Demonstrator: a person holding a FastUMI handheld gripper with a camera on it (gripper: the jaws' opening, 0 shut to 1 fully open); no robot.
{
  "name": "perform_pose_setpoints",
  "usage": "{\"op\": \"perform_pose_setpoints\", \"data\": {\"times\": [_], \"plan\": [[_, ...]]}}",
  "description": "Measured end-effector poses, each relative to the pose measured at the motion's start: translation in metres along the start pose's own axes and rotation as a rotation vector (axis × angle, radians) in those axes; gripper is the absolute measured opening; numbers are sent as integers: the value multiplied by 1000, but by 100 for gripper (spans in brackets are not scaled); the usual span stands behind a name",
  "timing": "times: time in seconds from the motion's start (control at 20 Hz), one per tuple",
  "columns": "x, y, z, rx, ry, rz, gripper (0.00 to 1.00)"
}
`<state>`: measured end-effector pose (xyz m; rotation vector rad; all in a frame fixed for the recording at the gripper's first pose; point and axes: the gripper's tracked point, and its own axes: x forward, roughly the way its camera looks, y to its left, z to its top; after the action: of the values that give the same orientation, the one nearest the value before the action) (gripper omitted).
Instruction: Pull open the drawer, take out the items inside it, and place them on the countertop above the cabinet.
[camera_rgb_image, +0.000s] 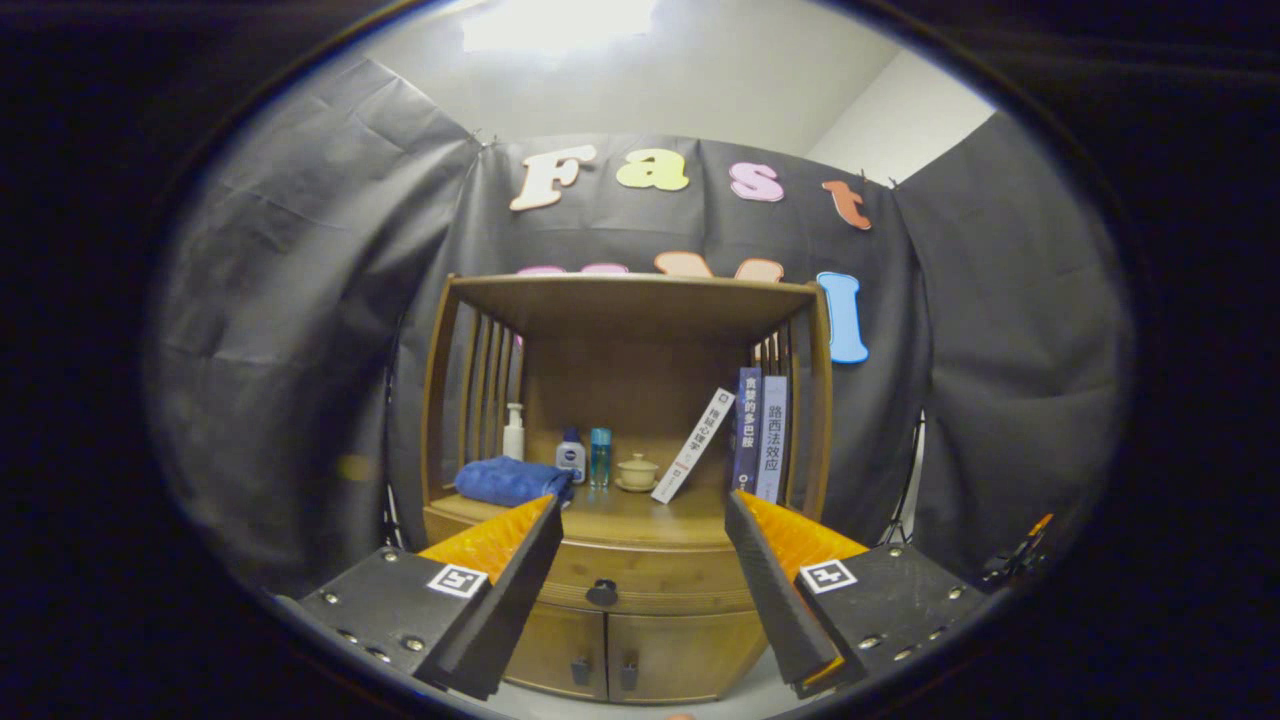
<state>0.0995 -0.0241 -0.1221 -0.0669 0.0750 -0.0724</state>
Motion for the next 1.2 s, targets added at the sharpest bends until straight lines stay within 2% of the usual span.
{"op": "perform_pose_setpoints", "data": {"times": [0.15,0.5,0.65,0.85,1.05,1.15,1.2], "plan": [[35,-2,-35,43,51,-1,98],[95,16,-141,204,307,37,100],[115,30,-172,206,384,50,100],[131,48,-209,186,477,66,70],[142,56,-221,147,518,84,70],[149,58,-226,125,524,72,51],[149,60,-230,115,541,74,50]]}}
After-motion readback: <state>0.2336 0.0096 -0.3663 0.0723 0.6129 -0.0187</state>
